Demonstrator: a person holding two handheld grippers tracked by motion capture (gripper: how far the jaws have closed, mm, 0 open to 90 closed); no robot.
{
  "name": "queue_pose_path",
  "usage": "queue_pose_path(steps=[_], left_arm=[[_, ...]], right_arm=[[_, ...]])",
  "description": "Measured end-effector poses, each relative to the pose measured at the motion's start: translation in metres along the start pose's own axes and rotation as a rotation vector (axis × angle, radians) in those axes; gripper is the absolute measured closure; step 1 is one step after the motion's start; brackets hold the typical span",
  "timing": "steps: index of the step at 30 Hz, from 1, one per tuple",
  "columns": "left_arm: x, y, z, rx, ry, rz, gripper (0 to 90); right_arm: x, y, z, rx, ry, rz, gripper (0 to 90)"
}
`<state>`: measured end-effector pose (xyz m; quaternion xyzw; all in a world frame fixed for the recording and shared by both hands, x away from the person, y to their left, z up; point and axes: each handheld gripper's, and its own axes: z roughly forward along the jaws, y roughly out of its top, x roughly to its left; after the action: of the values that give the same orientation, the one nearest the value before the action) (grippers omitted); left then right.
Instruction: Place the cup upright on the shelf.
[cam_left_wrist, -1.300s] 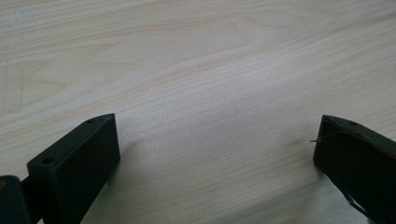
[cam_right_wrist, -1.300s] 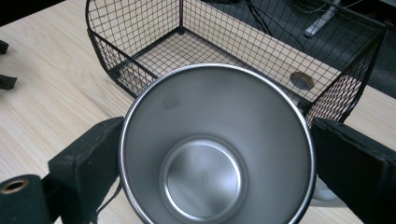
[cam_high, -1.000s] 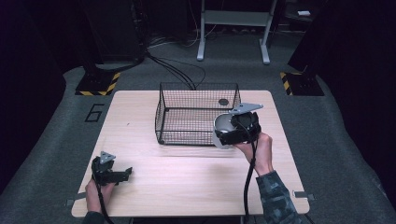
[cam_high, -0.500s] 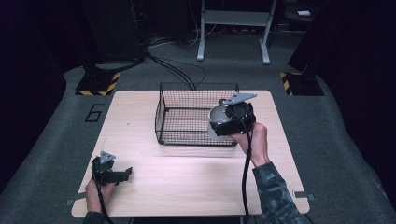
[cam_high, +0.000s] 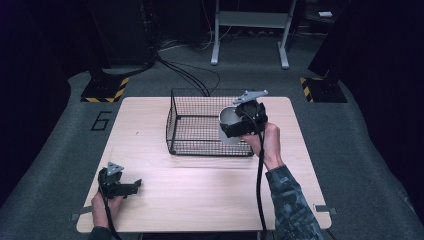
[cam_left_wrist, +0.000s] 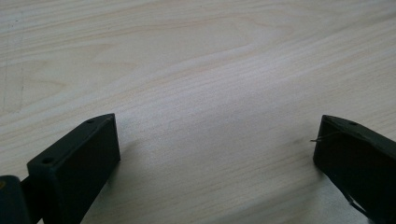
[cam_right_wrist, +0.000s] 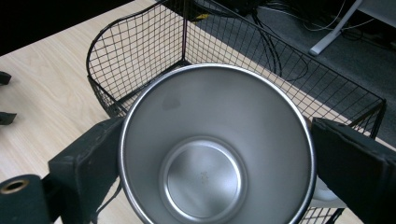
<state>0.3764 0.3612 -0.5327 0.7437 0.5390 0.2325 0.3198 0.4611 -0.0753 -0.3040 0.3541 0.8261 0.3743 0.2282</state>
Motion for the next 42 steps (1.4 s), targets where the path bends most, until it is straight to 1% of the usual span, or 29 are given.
queue_pose_path(steps=[1, 2, 3, 4, 5, 6, 7, 8, 10, 11, 12, 14, 15, 17, 20, 21, 22, 23, 25, 26, 28, 29, 30, 34, 37, 38, 39, 41, 42], left_arm=[[0.0, 0.0, 0.0, 0.0, 0.0, 0.0, 0.4], [0.0, 0.0, 0.0, 0.0, 0.0, -0.001, 0.4], [0.0, 0.0, 0.0, 0.0, 0.0, 0.0, 0.4], [0.0, 0.0, 0.0, 0.0, 0.0, 0.0, 0.4], [0.0, 0.0, 0.0, 0.0, 0.0, 0.0, 0.4], [0.0, 0.0, 0.0, 0.0, 0.0, 0.0, 0.4], [0.0, 0.0, 0.0, 0.0, 0.0, 0.0, 0.4], [0.0, 0.0, 0.0, 0.0, 0.0, 0.001, 0.4], [0.0, 0.0, 0.0, 0.0, 0.0, 0.0, 0.4], [0.0, 0.0, 0.0, 0.0, 0.0, 0.0, 0.4], [0.0, 0.0, 0.0, 0.0, 0.0, 0.0, 0.4], [0.0, 0.0, 0.0, 0.0, 0.0, 0.0, 0.4], [0.0, 0.0, 0.0, 0.0, 0.0, 0.0, 0.4], [0.0, 0.0, 0.0, 0.0, 0.0, 0.0, 0.4], [0.0, 0.0, 0.0, 0.0, 0.0, 0.0, 0.4], [0.0, 0.0, 0.0, 0.0, 0.0, 0.0, 0.4], [0.0, 0.0, 0.0, 0.0, 0.0, 0.0, 0.4], [0.0, 0.0, 0.0, 0.0, 0.0, 0.0, 0.4], [0.0, 0.0, 0.0, -0.001, 0.0, -0.001, 0.4], [0.0, 0.0, 0.0, 0.0, 0.0, -0.001, 0.4], [0.0, 0.0, 0.0, -0.001, 0.0, 0.0, 0.4], [0.0, 0.0, 0.0, 0.0, 0.0, 0.0, 0.4], [0.0, 0.0, 0.0, 0.0, 0.0, 0.0, 0.4], [0.0, 0.0, 0.0, 0.0, 0.0, 0.0, 0.4], [0.0, 0.0, 0.0, 0.001, -0.001, 0.003, 0.4], [0.0, 0.0, 0.0, 0.001, -0.001, 0.003, 0.4], [0.0, 0.0, 0.0, 0.002, -0.001, 0.003, 0.4], [0.0, 0.0, 0.0, 0.002, -0.002, 0.003, 0.4], [0.0, 0.0, 0.0, 0.002, -0.002, 0.003, 0.4]], right_arm=[[0.0, 0.002, 0.001, 0.014, 0.005, 0.004, 5.7], [-0.001, 0.003, 0.002, 0.007, 0.005, 0.002, 5.7], [-0.001, 0.005, 0.003, 0.013, 0.009, 0.008, 5.7], [-0.002, 0.006, 0.005, 0.003, 0.005, 0.003, 5.7], [-0.002, 0.007, 0.006, 0.012, 0.007, 0.002, 5.7], [-0.002, 0.009, 0.007, 0.01, 0.007, 0.006, 5.7], [-0.003, 0.01, 0.008, 0.012, 0.008, -0.005, 5.7], [-0.003, 0.011, 0.009, 0.009, 0.004, 0.001, 5.7], [-0.005, 0.014, 0.012, 0.011, 0.006, -0.006, 5.7], [-0.005, 0.015, 0.013, 0.018, 0.008, 0.01, 5.7], [-0.006, 0.016, 0.015, 0.015, 0.006, 0.006, 5.7], [-0.006, 0.016, 0.016, 0.012, 0.0, 0.016, 5.7], [-0.009, 0.019, 0.019, 0.015, 0.006, 0.0, 5.7], [-0.01, 0.02, 0.021, 0.013, 0.006, -0.004, 5.7], [-0.013, 0.024, 0.025, 0.028, 0.007, 0.021, 5.7], [-0.013, 0.024, 0.025, 0.028, 0.007, 0.021, 5.7], [-0.015, 0.025, 0.028, 0.014, 0.004, 0.0, 5.7], [-0.014, 0.026, 0.028, 0.028, 0.002, 0.018, 5.7], [-0.017, 0.027, 0.033, 0.034, 0.005, 0.024, 5.7], [-0.018, 0.028, 0.036, 0.025, 0.004, 0.014, 5.7], [-0.019, 0.029, 0.039, 0.042, 0.007, 0.026, 5.7], [-0.021, 0.029, 0.042, 0.028, 0.006, 0.023, 5.7], [-0.022, 0.03, 0.044, 0.036, 0.008, 0.017, 5.7], [-0.026, 0.031, 0.056, 0.048, 0.009, 0.027, 5.7], [-0.029, 0.033, 0.068, 0.068, 0.014, 0.038, 5.7], [-0.029, 0.033, 0.068, 0.068, 0.014, 0.038, 5.7], [-0.032, 0.035, 0.079, 0.083, 0.019, 0.04, 5.7], [-0.032, 0.035, 0.083, 0.091, 0.019, 0.044, 5.7], [-0.032, 0.035, 0.094, 0.108, 0.018, 0.043, 5.7]])
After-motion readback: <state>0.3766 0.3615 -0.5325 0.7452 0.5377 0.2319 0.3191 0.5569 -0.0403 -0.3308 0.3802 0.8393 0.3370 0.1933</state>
